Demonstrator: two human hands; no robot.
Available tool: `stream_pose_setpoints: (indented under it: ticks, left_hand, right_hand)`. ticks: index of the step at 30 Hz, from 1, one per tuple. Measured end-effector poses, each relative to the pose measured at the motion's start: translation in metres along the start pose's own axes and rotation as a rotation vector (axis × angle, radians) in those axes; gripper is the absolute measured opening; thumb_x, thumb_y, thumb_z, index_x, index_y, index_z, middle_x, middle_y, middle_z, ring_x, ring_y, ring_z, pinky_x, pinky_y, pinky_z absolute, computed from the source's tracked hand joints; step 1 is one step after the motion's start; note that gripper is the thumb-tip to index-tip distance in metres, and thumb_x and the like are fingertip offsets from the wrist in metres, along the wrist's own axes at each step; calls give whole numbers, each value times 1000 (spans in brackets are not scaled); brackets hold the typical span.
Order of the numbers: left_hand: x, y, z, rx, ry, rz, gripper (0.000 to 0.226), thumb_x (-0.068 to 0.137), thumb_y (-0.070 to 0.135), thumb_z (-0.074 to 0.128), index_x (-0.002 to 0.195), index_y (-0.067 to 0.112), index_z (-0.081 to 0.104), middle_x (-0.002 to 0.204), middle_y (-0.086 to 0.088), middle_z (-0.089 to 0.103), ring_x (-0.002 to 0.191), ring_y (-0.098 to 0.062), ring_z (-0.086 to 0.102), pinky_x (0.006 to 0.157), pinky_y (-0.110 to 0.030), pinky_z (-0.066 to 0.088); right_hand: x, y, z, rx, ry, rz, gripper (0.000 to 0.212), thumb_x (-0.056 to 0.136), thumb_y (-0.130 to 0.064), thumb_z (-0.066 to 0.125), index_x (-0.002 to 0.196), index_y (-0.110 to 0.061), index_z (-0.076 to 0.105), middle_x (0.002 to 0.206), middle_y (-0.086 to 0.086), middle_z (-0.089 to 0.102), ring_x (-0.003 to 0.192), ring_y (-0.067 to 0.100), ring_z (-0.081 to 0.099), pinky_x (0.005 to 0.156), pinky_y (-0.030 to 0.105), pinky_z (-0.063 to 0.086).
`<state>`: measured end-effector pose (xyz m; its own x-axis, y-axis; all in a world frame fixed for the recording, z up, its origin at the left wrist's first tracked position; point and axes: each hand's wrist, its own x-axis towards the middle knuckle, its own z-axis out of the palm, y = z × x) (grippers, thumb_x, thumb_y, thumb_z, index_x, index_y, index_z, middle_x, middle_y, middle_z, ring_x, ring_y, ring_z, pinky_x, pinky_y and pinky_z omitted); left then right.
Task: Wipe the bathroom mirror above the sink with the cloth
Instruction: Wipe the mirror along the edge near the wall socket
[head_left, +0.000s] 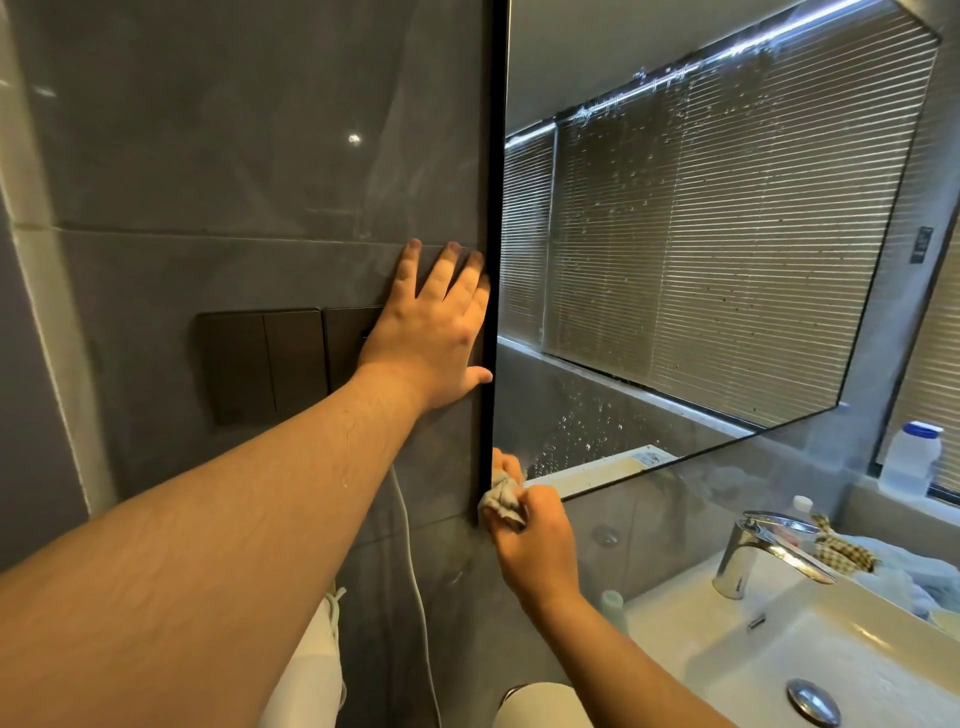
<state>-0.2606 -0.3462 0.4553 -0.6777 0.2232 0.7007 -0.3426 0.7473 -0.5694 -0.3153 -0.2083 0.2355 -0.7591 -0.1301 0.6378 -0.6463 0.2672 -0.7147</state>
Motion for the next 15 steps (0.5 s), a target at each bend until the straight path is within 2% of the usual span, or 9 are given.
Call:
stream_pose_setpoints:
  ticks: [2, 4, 8, 11, 15]
  left_hand:
    - [0, 0, 0, 2, -1, 0, 100, 80, 79, 39, 151, 11, 21, 160, -13, 15, 147, -36, 7, 114, -64, 2]
    - [-1, 0, 0, 5, -2, 0, 99, 80, 79, 38, 151, 12, 20, 160, -13, 14, 148, -36, 7, 114, -64, 2]
    - [-1, 0, 0, 3, 1, 0, 99, 81, 78, 38, 151, 12, 19, 160, -13, 14, 148, -36, 6, 114, -64, 0]
    - [-1, 0, 1, 1, -3, 0, 99, 81, 78, 38, 151, 12, 20, 160, -13, 14, 147, -36, 6, 114, -64, 0]
    - [0, 0, 1, -4, -9, -4, 100, 80, 78, 39, 152, 12, 19, 160, -13, 13, 148, -36, 5, 114, -64, -2]
  right_hand:
    - [-8, 4, 3, 10, -31, 67, 28, 85, -19, 75, 83, -28, 49, 78, -16, 48, 77, -8, 53, 65, 11, 37]
    - [-11, 5, 4, 28, -41, 99, 32, 86, -19, 75, 77, -34, 47, 81, -13, 51, 78, -4, 54, 67, 14, 36]
    - [-5, 1, 4, 63, -34, 128, 34, 84, -16, 76, 75, -29, 47, 80, -6, 52, 77, -4, 53, 64, 12, 38]
    - [9, -12, 3, 77, 42, 96, 38, 81, -15, 78, 71, -28, 44, 77, 0, 52, 74, -4, 52, 62, 15, 34]
    - [44, -43, -7, 103, 124, -1, 41, 82, -15, 77, 67, -29, 42, 76, -1, 49, 73, -6, 51, 62, 9, 35]
